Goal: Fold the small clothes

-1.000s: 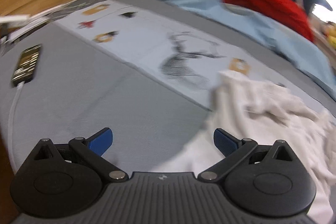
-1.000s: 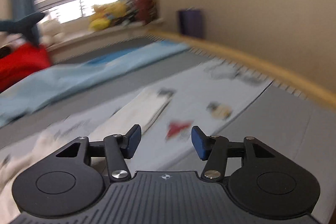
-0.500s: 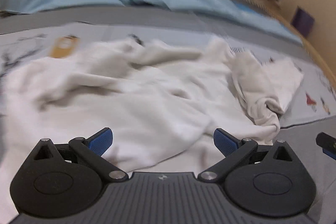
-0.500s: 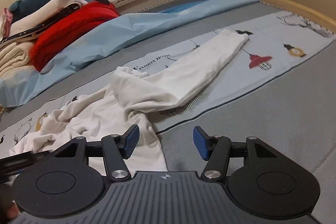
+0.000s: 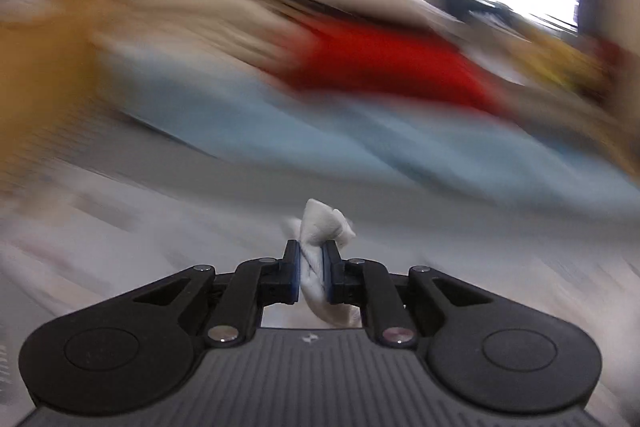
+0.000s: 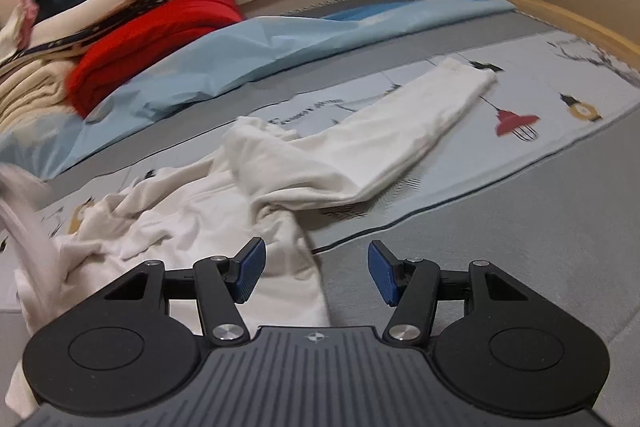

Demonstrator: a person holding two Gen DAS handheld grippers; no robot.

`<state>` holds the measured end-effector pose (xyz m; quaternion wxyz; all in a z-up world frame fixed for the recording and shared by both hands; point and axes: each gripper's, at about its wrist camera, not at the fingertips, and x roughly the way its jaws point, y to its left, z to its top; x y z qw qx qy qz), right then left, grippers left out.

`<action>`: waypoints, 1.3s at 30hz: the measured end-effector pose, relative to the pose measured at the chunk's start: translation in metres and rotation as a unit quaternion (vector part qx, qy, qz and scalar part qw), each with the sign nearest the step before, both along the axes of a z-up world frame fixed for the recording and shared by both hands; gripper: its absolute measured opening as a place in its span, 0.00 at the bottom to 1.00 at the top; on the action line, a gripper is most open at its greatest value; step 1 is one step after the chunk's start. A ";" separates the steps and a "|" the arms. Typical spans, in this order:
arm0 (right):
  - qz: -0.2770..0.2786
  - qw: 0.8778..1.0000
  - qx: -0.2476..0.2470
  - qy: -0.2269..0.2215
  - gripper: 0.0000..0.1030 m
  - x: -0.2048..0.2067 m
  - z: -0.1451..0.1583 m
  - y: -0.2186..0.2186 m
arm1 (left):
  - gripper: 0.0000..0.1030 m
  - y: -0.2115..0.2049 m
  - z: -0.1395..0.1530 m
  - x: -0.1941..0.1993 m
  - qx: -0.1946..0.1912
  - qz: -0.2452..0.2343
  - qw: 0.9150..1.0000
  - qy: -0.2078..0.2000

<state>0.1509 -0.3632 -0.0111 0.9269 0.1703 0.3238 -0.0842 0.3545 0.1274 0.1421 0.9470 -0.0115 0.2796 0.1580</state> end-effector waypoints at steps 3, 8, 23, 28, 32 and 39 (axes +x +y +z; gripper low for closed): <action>0.014 1.000 -0.009 -0.002 0.57 -0.002 0.001 0.007 | 0.41 0.127 0.028 -0.007 0.057 0.263 0.963 -0.032; 0.023 1.000 -0.011 0.006 0.57 0.001 -0.002 0.009 | 0.89 0.204 -0.018 -0.073 -0.135 0.257 0.956 -0.049; 0.085 0.989 0.065 0.102 0.62 -0.062 -0.029 -0.005 | 0.89 0.022 -0.209 -0.148 -0.192 -0.095 0.946 0.243; 0.122 0.975 0.119 0.145 0.60 -0.091 -0.055 0.010 | 0.71 -0.030 -0.228 -0.168 -0.100 -0.136 0.943 0.285; 0.159 0.976 0.052 0.139 0.04 -0.108 -0.053 0.037 | 0.07 -0.035 -0.208 -0.191 -0.093 -0.107 0.951 0.275; 0.097 0.990 0.083 0.059 0.04 -0.165 0.011 -0.013 | 0.07 -0.012 -0.178 -0.288 -0.170 -0.132 0.943 0.254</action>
